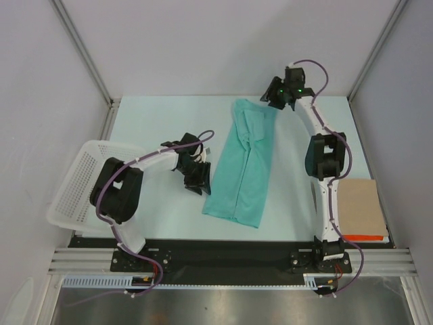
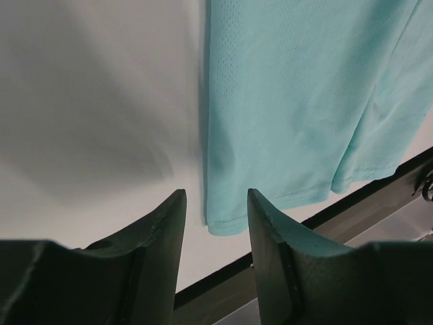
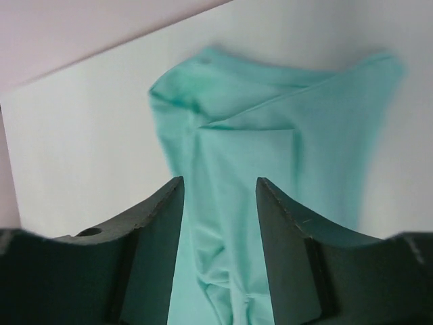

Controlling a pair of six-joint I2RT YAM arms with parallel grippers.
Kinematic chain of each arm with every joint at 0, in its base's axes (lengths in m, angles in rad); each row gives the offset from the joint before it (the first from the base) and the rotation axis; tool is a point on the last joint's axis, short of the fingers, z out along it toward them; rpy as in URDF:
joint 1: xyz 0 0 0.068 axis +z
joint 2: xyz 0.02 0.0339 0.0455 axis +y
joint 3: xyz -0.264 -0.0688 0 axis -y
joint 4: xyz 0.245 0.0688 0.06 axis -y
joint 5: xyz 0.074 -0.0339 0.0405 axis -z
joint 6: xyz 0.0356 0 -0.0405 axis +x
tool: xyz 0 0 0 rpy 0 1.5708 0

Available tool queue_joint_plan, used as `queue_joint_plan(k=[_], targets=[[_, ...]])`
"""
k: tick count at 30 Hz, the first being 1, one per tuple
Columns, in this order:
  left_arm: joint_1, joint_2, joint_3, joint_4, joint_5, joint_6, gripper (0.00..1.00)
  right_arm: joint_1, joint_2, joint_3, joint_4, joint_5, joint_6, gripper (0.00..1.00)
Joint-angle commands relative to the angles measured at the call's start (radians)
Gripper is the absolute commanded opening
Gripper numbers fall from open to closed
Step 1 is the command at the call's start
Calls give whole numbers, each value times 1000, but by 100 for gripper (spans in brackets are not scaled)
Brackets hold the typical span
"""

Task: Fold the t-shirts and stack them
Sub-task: Fold the tshirt

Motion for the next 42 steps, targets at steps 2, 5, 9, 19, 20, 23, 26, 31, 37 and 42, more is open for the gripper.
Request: queue_joint_plan(k=[2,5,9,19,20,23,26,31,37,42], targets=[[8,23,31,-8,48,67,46,115,-9,-30,146,50,-136,54],[9,21,22,-12,51,64,44,124,83,48,257,39,-105,59],[9,21,14,-4,53,59,43,124,195,164,366,10,-74,58],[11,12,-59,37,93,16,43,121,271,183,449,-8,-59,52],[9,15,-64,37,97,18,42,121,269,177,444,-16,-62,50],[9,18,-67,42,102,16,42,115,261,164,432,-40,-79,45],[9,17,-67,43,100,14,41,115,252,160,424,-59,-107,34],[9,17,-72,46,100,13,41,117,260,170,414,-77,-128,30],[9,18,-75,37,105,16,41,133,263,169,372,-64,-146,31],[9,11,-87,34,102,28,41,146,223,112,354,-28,-162,29]])
